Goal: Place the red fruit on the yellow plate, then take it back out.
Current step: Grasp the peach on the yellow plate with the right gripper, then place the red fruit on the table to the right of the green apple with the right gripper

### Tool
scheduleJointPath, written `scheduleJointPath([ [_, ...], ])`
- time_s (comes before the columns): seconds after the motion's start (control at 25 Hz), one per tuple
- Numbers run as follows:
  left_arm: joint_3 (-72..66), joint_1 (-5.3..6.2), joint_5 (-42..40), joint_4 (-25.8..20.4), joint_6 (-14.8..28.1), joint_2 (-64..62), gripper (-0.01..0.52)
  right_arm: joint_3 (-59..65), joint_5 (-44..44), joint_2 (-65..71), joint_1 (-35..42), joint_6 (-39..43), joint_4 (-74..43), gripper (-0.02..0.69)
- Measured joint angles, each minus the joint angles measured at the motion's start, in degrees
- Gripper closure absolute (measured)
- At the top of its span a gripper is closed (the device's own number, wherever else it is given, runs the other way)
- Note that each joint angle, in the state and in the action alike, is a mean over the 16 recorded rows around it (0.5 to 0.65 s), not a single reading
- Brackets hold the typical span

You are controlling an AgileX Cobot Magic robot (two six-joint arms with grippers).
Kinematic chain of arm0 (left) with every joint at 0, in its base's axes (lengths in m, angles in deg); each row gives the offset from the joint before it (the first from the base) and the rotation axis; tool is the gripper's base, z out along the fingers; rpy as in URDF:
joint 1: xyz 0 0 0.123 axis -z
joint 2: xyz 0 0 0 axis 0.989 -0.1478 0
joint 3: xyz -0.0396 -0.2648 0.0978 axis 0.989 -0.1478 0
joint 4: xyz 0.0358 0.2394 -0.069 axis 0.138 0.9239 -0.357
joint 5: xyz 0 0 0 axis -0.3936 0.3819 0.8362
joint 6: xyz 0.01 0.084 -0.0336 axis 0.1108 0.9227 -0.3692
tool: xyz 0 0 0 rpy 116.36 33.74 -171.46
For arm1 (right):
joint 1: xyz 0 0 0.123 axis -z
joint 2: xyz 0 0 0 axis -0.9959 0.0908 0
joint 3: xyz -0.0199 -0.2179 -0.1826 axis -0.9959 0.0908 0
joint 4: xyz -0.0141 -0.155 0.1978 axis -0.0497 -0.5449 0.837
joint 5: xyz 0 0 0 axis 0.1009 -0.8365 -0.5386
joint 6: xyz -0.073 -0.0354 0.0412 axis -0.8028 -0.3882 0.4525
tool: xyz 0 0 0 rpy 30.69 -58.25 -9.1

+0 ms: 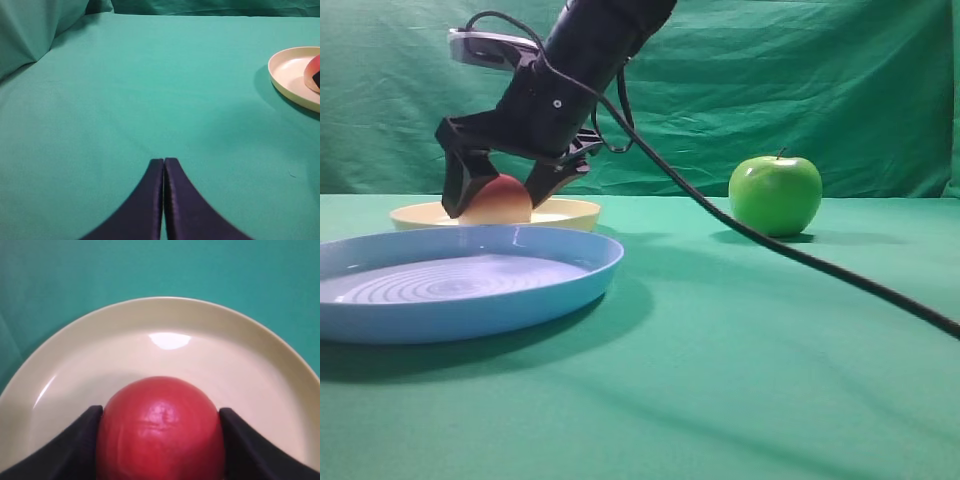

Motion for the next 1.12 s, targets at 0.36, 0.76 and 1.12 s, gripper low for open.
scheduleJointPath([
  [0.36,0.0,0.00,0.0,0.0,0.0,0.0,0.514,-3.3,-8.6,-3.5,1.2,0.4,-1.3,0.460],
  [0.76,0.0,0.00,0.0,0.0,0.0,0.0,0.514,-5.9,-24.1,-15.7,6.2,7.8,-4.2,0.485],
  [1.12,0.0,0.00,0.0,0.0,0.0,0.0,0.514,-3.2,-34.9,-29.8,10.0,18.3,-12.0,0.493],
])
